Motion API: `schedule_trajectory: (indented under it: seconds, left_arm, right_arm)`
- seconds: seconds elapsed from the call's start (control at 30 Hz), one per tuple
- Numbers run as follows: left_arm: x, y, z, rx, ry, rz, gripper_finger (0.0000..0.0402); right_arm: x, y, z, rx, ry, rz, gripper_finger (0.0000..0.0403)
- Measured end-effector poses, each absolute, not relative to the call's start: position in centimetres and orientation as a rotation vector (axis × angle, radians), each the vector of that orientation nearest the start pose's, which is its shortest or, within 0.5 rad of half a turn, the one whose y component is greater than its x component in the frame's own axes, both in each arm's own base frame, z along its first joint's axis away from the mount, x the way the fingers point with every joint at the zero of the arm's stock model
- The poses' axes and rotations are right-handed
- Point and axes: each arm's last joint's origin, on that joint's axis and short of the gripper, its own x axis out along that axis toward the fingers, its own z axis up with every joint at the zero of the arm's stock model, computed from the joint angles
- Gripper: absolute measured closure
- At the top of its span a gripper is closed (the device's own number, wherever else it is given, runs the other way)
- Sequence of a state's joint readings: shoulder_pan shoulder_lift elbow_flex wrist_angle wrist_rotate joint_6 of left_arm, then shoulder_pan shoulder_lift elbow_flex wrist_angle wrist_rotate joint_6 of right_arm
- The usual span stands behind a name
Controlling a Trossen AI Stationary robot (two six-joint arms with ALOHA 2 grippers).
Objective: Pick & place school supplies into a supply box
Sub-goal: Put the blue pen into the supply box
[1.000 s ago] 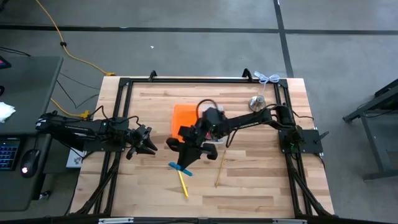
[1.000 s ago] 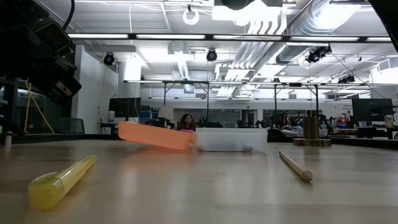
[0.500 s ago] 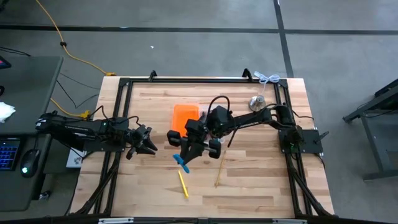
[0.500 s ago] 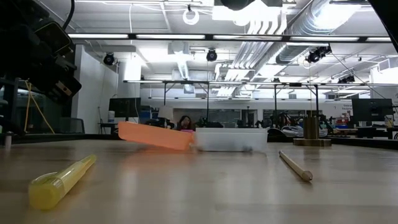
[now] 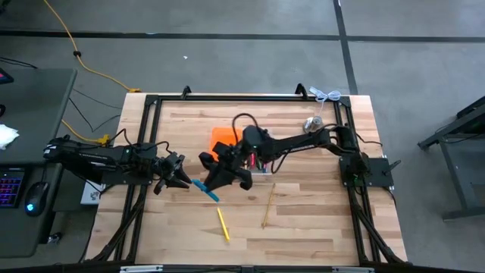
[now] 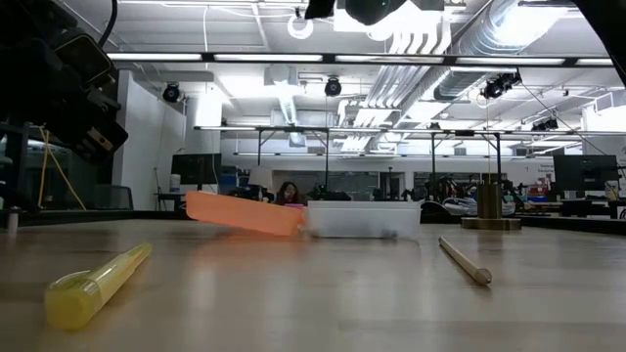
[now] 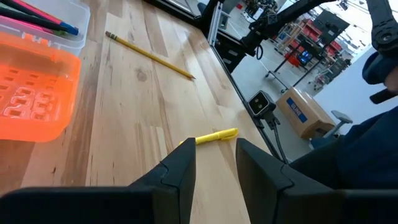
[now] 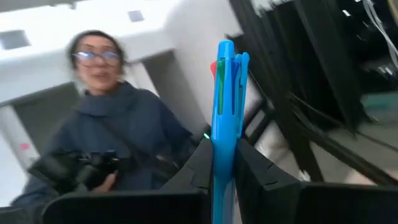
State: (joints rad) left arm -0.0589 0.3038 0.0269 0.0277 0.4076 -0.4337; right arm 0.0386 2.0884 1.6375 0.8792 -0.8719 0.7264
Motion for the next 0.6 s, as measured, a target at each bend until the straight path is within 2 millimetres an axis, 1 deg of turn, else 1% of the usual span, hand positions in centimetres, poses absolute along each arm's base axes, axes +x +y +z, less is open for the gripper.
schedule_trajectory:
  seconds: [0.2, 0.33, 0.6]
  left_arm:
    - [11.1, -1.8, 15.0, -0.483, 0.349, -0.409, 0.0257]
    - [11.1, -1.8, 15.0, -0.483, 0.35, -0.41, 0.0257]
    - [11.1, -1.8, 15.0, -0.484, 0.35, -0.411, 0.0257]
  right_arm:
    - [48.1, 3.2, 29.9, 0.511, 0.092, 0.919, 0.0388]
    - [48.3, 2.9, 28.9, 0.558, 0.2, 0.891, 0.0387]
    - [48.0, 2.8, 25.8, 0.649, 0.502, 0.802, 0.0386]
